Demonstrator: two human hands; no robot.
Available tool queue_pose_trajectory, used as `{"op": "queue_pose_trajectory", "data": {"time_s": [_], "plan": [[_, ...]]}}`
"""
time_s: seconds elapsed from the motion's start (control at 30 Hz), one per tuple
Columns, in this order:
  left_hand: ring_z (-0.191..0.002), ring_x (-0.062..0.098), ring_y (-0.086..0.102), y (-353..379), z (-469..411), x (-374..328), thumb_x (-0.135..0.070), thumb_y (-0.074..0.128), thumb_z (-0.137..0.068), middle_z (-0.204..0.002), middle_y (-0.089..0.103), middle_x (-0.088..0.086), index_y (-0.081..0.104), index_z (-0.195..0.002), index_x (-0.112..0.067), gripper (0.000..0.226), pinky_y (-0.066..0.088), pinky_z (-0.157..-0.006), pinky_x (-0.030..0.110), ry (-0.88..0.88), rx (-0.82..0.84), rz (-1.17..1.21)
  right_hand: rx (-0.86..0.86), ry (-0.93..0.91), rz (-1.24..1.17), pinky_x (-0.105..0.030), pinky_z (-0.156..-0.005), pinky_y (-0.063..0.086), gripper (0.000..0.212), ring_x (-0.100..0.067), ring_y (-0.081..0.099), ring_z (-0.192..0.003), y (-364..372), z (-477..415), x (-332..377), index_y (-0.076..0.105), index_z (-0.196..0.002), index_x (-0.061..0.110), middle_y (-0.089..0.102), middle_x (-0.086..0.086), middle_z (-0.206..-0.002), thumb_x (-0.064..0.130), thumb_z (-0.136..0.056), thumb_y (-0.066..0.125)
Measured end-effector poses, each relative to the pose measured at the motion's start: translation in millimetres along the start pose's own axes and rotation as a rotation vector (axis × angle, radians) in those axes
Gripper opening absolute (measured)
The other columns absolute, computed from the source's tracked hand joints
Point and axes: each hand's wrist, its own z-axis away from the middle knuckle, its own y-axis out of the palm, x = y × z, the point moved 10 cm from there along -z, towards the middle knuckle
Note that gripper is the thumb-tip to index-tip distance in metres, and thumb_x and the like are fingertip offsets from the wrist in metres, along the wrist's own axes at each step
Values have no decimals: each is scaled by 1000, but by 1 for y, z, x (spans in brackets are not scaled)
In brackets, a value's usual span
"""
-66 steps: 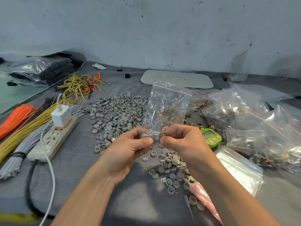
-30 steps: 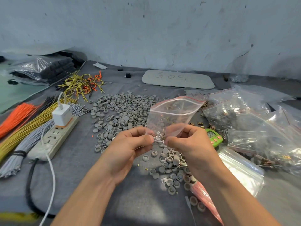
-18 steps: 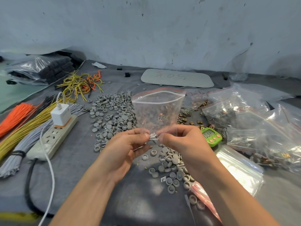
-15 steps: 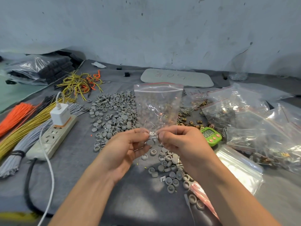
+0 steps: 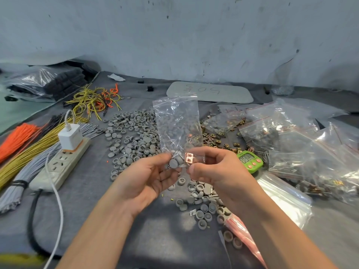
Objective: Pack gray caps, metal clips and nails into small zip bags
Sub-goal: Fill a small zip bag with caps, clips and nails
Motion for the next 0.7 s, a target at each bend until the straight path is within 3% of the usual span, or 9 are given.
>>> {"op": "queue_pose_trajectory", "data": {"time_s": [0.17,0.33,0.43,0.57,0.7], "plan": [[-74,17,70,5,1,-3,-13,64,-81,-95,74,11,68,-103,-4,24,62,-66,27,35,45,-60,-67,25,-1,-29,-63,56,28,-25,63,-68,-8,-2,-3,80,-85,9,71,-13,-74,-15,-70,81],[-78,16,65,-2,0,-6,-13,67,-81,-99,68,12,66,-102,-7,22,61,-69,26,82,3,-119,14,18,70,-32,-74,51,24,-20,60,-75,-2,-2,-3,83,-87,18,70,-6,-79,-5,-79,80],[-78,15,66,-3,1,-6,-12,69,-82,-99,70,12,67,-107,-5,26,61,-70,26,92,5,-137,-1,-12,76,-28,-70,51,19,-18,59,-73,-3,-2,0,82,-84,16,68,-7,-77,-3,-80,81],[-74,13,68,-1,1,-6,-12,70,-81,-90,71,9,67,-103,-7,23,61,-69,25,108,-2,-161,-26,-61,46,-20,-62,51,29,-13,62,-65,-4,-4,2,82,-76,17,69,-7,-72,-11,-77,78],[-85,14,70,3,4,-11,-13,80,-75,-101,72,7,73,-109,-14,35,59,-80,28,181,30,-253,-46,-108,97,-19,-65,54,29,-13,71,-69,-6,-5,7,83,-79,17,77,-7,-77,-12,-75,81]]}}
